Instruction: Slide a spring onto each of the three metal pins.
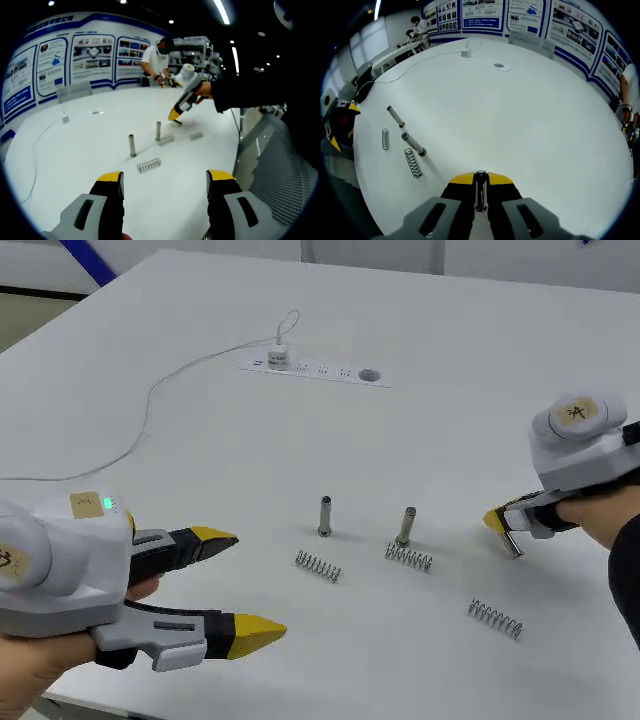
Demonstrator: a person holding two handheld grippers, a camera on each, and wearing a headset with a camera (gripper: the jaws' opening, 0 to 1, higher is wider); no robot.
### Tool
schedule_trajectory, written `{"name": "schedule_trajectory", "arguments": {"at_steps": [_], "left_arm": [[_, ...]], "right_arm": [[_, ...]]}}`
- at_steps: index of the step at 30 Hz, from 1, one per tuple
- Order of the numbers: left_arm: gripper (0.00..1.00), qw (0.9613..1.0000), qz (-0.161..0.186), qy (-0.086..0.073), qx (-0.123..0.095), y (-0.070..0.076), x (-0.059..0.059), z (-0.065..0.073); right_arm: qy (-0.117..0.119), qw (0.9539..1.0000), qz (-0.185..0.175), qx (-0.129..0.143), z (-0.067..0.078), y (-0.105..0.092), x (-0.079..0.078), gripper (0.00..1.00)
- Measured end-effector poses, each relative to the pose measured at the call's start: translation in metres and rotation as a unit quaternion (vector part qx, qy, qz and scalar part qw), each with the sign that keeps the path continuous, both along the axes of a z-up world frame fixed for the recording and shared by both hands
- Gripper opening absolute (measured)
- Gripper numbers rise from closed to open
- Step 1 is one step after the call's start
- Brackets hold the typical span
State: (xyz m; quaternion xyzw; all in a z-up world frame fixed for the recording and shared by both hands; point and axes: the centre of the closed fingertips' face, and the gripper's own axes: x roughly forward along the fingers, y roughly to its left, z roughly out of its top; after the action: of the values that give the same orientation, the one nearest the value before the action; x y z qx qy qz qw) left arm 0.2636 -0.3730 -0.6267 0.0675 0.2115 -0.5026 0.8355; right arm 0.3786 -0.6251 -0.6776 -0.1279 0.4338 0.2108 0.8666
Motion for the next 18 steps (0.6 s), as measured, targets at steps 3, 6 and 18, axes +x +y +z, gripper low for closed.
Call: {"name": "schedule_trajectory", "arguments": {"at_steps": [3,6,18], "left_arm": [[0.68,1.0000,-0.002,-0.001,0.001,-0.001,-0.001,0.001],[0.68,1.0000,-0.005,-0.002,0.001,-0.002,-0.001,0.001],[0.68,0.9999,-0.015,-0.005,0.003,-0.005,-0.003,0.003]], "right_arm": [[-0.007,1.0000,-0.001,0.000,0.005,-0.001,-0.005,0.09],[-0.014,0.9999,-0.001,0.000,0.009,-0.002,-0.011,0.09],[-0.035,0.9992,-0.015,0.011,0.016,-0.007,-0.027,0.09]]}}
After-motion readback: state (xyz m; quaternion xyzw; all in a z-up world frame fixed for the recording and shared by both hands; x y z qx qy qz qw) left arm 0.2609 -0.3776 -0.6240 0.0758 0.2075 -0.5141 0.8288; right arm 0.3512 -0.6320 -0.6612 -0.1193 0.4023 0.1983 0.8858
